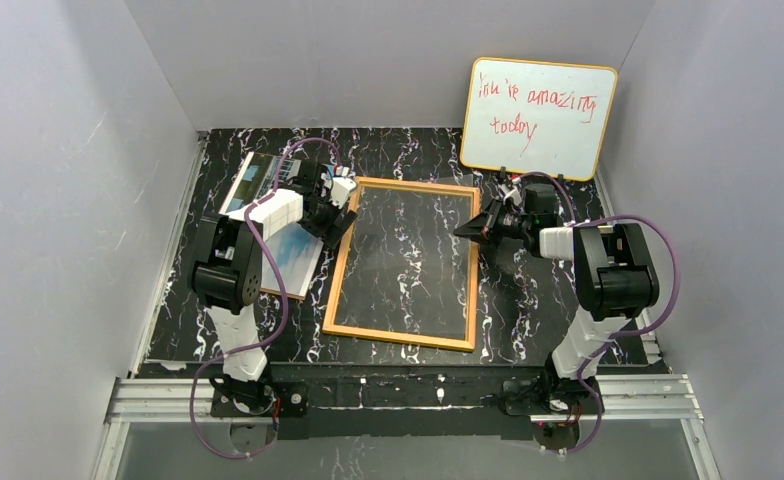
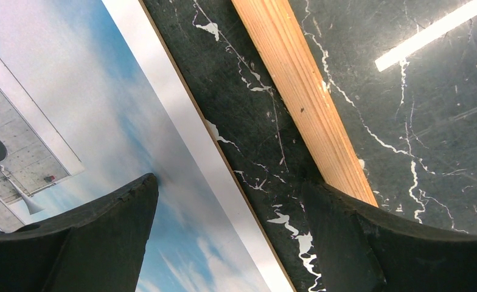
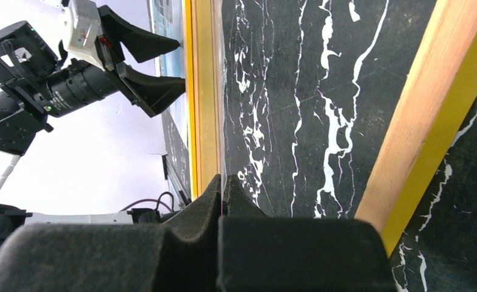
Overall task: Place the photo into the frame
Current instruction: Place the photo frame item in the photo frame.
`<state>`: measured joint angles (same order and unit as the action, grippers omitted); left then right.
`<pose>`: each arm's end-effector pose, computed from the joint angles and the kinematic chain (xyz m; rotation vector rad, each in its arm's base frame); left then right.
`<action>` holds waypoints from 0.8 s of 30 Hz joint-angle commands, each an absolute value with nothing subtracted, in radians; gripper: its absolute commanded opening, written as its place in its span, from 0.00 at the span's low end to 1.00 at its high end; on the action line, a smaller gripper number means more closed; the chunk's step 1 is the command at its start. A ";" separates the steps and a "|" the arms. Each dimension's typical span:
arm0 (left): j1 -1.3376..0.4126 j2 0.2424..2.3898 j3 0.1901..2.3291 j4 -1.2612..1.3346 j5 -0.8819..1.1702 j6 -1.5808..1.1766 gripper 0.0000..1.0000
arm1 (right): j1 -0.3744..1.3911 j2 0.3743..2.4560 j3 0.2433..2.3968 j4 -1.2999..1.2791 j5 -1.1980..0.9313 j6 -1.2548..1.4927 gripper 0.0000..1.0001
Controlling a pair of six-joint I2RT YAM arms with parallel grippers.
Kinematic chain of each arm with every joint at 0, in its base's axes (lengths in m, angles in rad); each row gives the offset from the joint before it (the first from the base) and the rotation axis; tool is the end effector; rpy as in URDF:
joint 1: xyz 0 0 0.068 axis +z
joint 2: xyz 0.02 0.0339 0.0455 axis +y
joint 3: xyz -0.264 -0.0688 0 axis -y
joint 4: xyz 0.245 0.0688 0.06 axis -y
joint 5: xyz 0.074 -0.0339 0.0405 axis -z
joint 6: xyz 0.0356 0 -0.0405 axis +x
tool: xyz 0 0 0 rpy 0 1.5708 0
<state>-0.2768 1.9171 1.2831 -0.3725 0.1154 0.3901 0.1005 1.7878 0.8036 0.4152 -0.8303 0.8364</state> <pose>0.3846 -0.1135 0.1726 0.8819 2.4145 -0.1060 0.3406 0.0608 0.1477 0.2967 2.2493 1.4126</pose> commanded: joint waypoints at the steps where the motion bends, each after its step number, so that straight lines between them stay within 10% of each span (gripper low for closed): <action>1: -0.284 1.978 1.230 -0.449 0.149 0.402 0.86 | 0.099 1.800 0.813 0.527 -0.838 0.881 0.01; 24: -0.285 1.982 1.228 -0.448 0.156 0.406 0.86 | 0.175 1.806 0.803 0.529 -0.776 0.916 0.01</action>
<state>-0.2737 1.9186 1.2831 -0.3710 0.1230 0.3943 0.1249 1.8191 0.8036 0.4747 -0.7826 0.8951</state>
